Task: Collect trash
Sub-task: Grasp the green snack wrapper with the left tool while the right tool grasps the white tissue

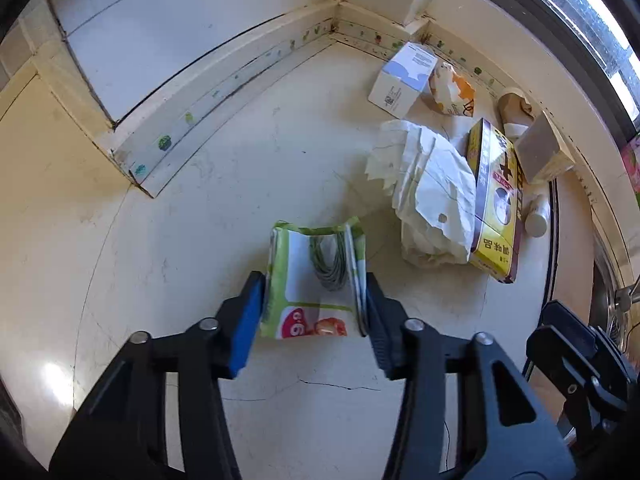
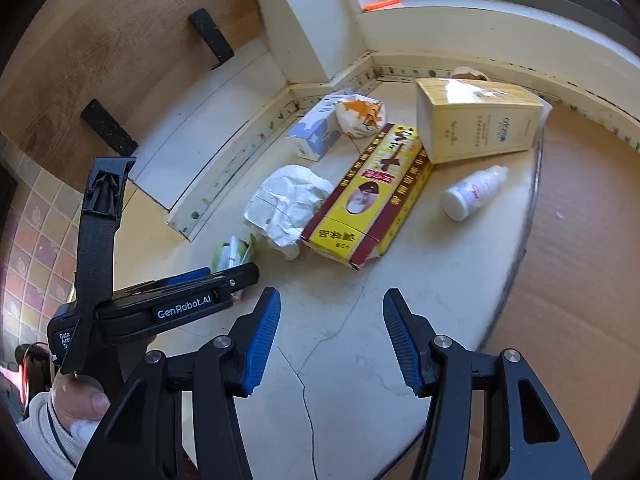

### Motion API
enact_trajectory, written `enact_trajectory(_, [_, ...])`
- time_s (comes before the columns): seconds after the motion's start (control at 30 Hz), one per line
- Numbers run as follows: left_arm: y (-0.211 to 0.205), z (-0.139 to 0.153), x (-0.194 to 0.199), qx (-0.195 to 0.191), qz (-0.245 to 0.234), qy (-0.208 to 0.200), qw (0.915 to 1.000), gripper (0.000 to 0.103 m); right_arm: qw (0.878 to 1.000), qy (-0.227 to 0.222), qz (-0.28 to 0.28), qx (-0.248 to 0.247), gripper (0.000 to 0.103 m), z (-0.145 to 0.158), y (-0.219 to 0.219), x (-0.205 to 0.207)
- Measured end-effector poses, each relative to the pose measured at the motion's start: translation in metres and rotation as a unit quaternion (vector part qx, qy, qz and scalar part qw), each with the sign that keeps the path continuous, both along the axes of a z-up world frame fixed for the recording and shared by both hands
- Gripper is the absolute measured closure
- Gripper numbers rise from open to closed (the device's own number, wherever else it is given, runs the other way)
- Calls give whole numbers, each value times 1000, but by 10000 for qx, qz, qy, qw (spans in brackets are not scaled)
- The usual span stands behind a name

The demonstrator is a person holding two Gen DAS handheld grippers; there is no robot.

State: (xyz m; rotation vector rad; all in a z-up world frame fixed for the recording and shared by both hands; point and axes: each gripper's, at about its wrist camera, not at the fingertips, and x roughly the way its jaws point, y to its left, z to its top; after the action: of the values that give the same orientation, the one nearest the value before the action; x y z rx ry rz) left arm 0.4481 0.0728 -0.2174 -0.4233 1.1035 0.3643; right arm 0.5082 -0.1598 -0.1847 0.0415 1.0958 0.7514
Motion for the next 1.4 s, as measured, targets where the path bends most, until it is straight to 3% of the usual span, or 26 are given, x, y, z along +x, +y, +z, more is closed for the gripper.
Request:
enact_trajectory(0.13, [3, 1, -2, -49, 41, -125, 9999, 80, 9999, -104, 123, 24, 48, 4, 11, 2])
enact_trajectory(0.23, [5, 7, -9, 138, 93, -171, 9997, 84, 9996, -210, 198, 34, 48, 8, 20, 4])
enact_trajectory(0.43, [17, 17, -32, 766, 394, -142, 9962, 85, 9986, -400, 344, -47, 48, 14, 49, 17])
enact_trajectory(0.57, [28, 19, -48, 982, 561, -98, 9935, 85, 9979, -420, 434, -221, 48, 9, 74, 31])
enact_trajectory(0.7, [40, 20, -65, 1016, 764, -68, 9919, 85, 9965, -582, 474, -370, 48, 7, 98, 42])
enact_trajectory(0.87, [51, 20, -84, 1021, 966, -52, 9901, 85, 9916, -696, 598, -916, 48, -6, 123, 56])
enact_trajectory(1.03, [57, 21, -93, 1066, 1083, -75, 9884, 85, 9870, -830, 717, -1175, 37, -18, 131, 55])
enact_trajectory(1.2, [62, 19, -102, 999, 1157, -98, 9882, 85, 9823, -879, 751, -1471, 33, -30, 138, 52])
enact_trajectory(1.4, [61, 22, -109, 1004, 1118, -148, 9885, 85, 9873, -806, 659, -1200, 55, -28, 132, 50])
